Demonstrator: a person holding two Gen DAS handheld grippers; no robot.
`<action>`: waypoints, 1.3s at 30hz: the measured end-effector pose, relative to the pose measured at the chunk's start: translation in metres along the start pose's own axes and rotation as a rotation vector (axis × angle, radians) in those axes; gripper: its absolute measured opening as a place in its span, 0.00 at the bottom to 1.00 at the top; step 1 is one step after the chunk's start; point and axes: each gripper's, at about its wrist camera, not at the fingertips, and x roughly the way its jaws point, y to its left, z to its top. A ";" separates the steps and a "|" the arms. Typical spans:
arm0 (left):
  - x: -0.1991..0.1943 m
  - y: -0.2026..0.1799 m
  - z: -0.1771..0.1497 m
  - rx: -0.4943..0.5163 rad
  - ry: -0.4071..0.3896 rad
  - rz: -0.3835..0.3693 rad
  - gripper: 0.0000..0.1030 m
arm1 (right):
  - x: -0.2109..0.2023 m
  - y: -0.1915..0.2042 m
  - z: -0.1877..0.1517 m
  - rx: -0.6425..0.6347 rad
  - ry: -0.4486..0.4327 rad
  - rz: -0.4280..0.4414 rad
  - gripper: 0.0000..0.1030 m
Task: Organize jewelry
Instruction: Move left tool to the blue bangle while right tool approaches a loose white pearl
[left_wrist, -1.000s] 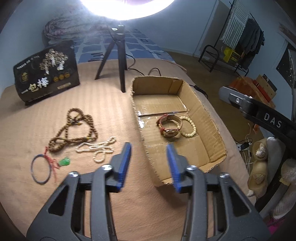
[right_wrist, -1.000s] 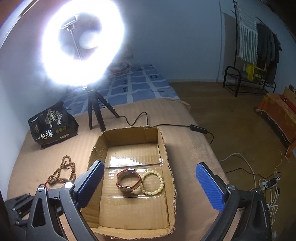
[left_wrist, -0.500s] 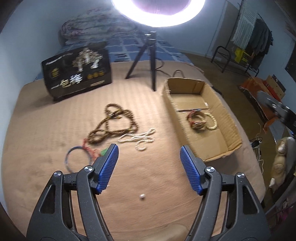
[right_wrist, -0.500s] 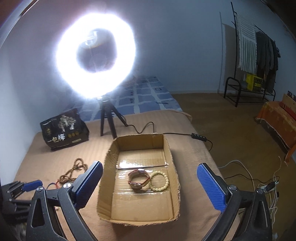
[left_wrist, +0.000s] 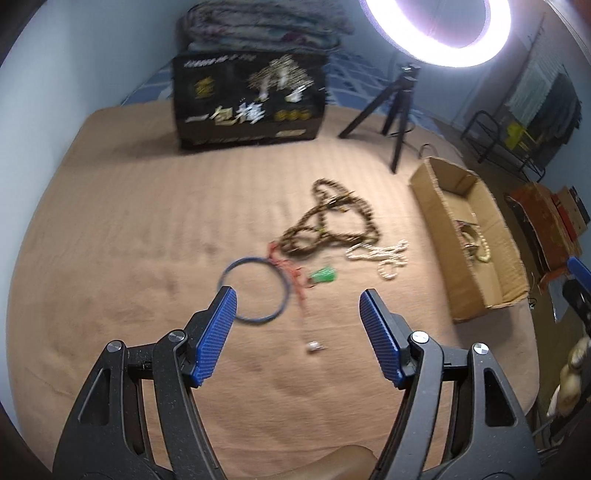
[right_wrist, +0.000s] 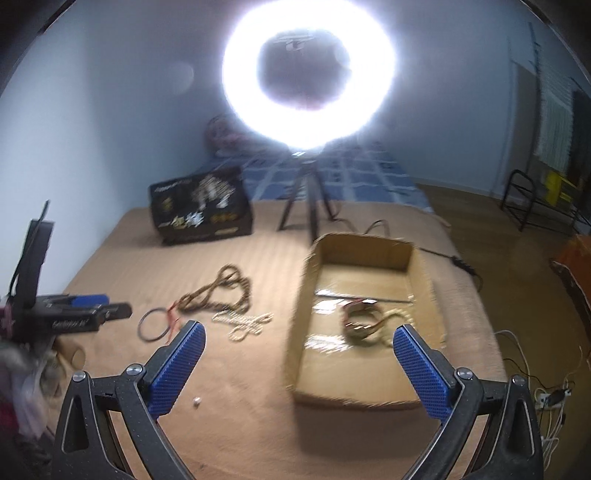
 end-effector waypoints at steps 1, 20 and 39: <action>0.003 0.007 -0.002 -0.012 0.012 0.005 0.69 | 0.004 0.007 -0.003 -0.007 0.017 0.018 1.00; 0.066 0.035 -0.002 -0.109 0.164 -0.022 0.69 | 0.054 0.067 -0.036 -0.114 0.225 0.150 0.92; 0.105 0.031 0.009 -0.060 0.199 0.071 0.69 | 0.106 0.079 -0.054 -0.098 0.389 0.210 0.67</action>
